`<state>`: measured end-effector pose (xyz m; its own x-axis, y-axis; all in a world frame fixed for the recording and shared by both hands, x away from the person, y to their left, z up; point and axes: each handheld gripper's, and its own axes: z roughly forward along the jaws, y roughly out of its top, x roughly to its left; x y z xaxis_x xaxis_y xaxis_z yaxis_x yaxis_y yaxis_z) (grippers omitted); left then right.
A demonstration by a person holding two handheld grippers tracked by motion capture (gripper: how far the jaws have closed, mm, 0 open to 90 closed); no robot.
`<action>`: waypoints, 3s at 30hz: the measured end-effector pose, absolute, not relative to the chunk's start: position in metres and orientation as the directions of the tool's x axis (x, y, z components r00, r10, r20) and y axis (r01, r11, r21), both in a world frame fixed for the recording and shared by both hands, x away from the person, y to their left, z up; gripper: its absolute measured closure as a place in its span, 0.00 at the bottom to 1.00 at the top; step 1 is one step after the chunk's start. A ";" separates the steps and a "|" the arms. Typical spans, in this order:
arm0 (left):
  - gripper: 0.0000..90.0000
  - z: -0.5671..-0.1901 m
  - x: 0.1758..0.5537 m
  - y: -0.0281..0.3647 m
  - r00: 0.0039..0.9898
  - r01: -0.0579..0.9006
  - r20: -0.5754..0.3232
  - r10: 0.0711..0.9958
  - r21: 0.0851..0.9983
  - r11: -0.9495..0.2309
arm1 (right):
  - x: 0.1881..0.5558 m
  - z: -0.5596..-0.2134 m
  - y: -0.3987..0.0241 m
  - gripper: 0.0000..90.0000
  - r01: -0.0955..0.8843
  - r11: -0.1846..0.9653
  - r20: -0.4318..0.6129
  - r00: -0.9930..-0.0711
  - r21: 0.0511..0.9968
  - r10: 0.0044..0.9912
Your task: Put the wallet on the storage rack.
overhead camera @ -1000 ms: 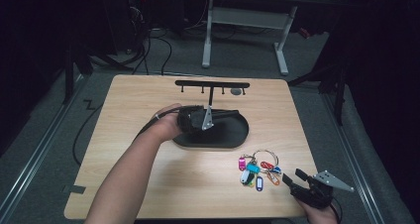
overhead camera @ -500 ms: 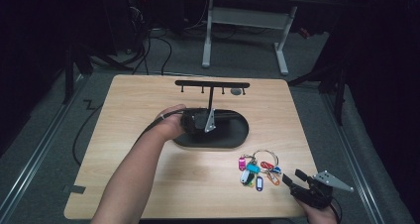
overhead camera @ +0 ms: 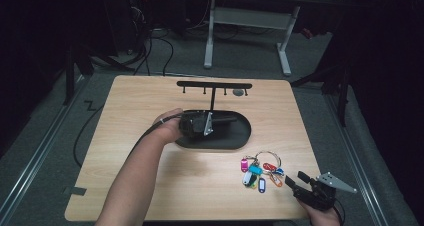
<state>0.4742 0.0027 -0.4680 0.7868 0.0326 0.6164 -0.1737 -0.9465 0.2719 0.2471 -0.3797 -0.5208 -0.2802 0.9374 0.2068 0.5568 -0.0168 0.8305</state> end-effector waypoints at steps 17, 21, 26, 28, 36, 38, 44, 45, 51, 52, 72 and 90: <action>0.74 -0.471 0.462 0.000 0.828 -0.135 0.558 0.055 0.293 -0.946 | 0.247 -0.520 -0.378 0.41 0.553 -0.008 0.199 -0.286 0.833 0.937; 0.72 -0.479 0.456 0.002 0.834 -0.135 0.550 0.052 0.294 -0.946 | 0.247 -0.520 -0.377 0.41 0.551 -0.009 0.200 -0.287 0.834 0.937; 0.70 -0.483 0.453 0.006 0.848 -0.118 0.526 0.061 0.300 -0.947 | 0.248 -0.520 -0.376 0.41 0.556 -0.008 0.200 -0.286 0.831 0.937; 0.70 -0.482 0.452 0.008 0.849 -0.114 0.524 0.070 0.311 -0.944 | 0.247 -0.520 -0.376 0.41 0.555 -0.006 0.198 -0.286 0.832 0.937; 0.71 -0.468 0.449 0.017 0.850 -0.065 0.505 0.152 0.386 -0.920 | 0.247 -0.520 -0.375 0.41 0.555 -0.002 0.194 -0.288 0.832 0.938; 0.71 -0.464 0.445 0.019 0.850 -0.057 0.497 0.172 0.413 -0.909 | 0.247 -0.519 -0.375 0.41 0.554 -0.005 0.197 -0.288 0.833 0.937; 0.71 -0.458 0.428 0.026 0.853 -0.044 0.476 0.216 0.477 -0.878 | 0.247 -0.518 -0.376 0.41 0.549 -0.002 0.193 -0.290 0.836 0.937; 0.71 -0.458 0.426 0.028 0.854 -0.040 0.471 0.221 0.484 -0.874 | 0.247 -0.518 -0.375 0.41 0.547 0.002 0.189 -0.293 0.837 0.937; 0.70 -0.459 0.412 0.040 0.852 0.008 0.437 0.288 0.538 -0.843 | 0.246 -0.517 -0.374 0.41 0.549 0.004 0.186 -0.290 0.836 0.939; 0.69 -0.460 0.410 0.043 0.853 0.022 0.422 0.307 0.558 -0.830 | 0.247 -0.518 -0.375 0.41 0.546 0.006 0.184 -0.293 0.838 0.938; 0.54 -0.505 0.328 0.091 0.854 0.183 0.242 0.460 0.688 -0.702 | 0.247 -0.519 -0.370 0.43 0.558 0.031 0.172 -0.307 0.829 0.936; 0.41 -0.513 0.290 0.161 0.758 0.380 0.004 0.652 0.810 -0.447 | 0.247 -0.516 -0.366 0.47 0.556 0.091 0.115 -0.325 0.826 0.939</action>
<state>0.2899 0.1608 -0.5127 0.7585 0.6517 0.0037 0.3800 -0.4469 0.8099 0.2474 -0.3655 -0.5162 -0.3245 0.9389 0.1150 0.5557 0.0909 0.8264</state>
